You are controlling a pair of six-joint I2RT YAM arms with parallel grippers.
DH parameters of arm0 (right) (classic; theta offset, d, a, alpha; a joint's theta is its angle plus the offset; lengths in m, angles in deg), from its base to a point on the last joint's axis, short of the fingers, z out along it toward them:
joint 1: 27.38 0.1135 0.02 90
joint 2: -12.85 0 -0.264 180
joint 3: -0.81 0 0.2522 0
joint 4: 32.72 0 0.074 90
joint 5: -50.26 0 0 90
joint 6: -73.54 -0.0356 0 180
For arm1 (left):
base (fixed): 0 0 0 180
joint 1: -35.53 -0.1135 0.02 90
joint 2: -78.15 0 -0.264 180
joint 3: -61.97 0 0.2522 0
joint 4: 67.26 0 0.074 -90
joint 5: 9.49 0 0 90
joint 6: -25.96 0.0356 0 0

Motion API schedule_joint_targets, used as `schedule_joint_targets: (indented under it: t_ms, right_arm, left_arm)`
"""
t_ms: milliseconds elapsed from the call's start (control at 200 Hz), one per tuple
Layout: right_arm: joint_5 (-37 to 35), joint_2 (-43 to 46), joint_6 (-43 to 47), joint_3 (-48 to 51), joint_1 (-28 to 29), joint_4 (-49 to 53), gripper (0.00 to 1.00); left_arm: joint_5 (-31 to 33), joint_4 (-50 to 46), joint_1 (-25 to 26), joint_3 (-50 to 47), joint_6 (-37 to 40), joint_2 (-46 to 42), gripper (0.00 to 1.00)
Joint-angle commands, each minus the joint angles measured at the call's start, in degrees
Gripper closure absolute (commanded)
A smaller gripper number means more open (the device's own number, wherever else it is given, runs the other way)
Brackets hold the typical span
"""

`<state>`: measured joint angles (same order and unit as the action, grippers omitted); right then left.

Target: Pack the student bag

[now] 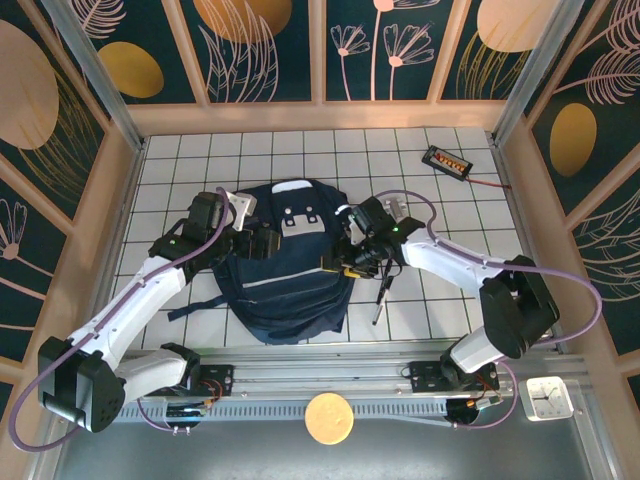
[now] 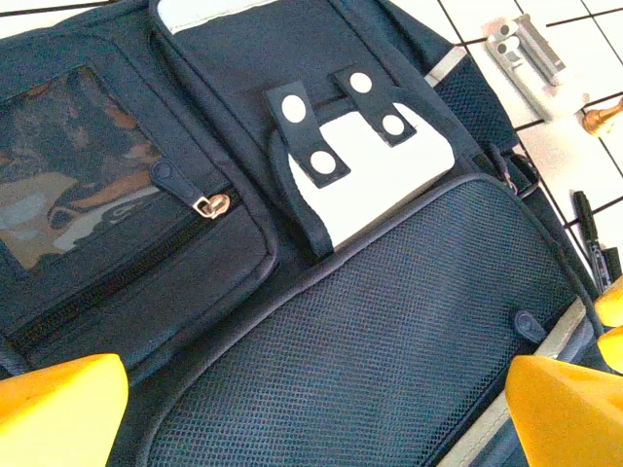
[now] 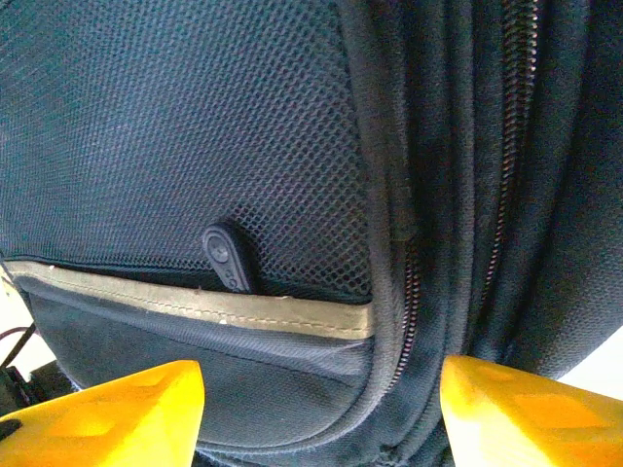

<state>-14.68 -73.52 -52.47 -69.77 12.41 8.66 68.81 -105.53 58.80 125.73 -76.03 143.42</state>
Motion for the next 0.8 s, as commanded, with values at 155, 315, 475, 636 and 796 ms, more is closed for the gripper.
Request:
schedule_joint_targets:
  t_ms: [155, 315, 475, 636, 796]
  right_arm:
    - [-0.3, -2.0, -2.4, -1.4, 3.6, -2.5, 0.36]
    - [0.0, -2.4, -4.1, -4.0, 4.4, -4.1, 0.38]
    - [0.0, 0.4, -8.8, -4.2, 4.3, -9.4, 0.42]
    - [0.9, 2.8, -14.5, -3.1, 4.2, -18.2, 0.49]
    - [0.1, 4.4, -17.3, -3.4, 3.7, -22.4, 0.55]
  left_arm:
    - [-2.0, 1.9, 0.3, -1.2, 0.2, 0.6, 0.01]
    - [-1.8, 1.3, 0.3, -1.3, 0.4, 0.0, 0.01]
    - [-2.0, 1.4, 0.3, -1.6, 0.9, -0.6, 0.01]
    - [-3.6, 2.1, 0.3, -1.8, 2.6, -1.9, 0.01]
    - [-5.4, 3.5, 0.5, -3.0, 6.5, -4.0, 0.01]
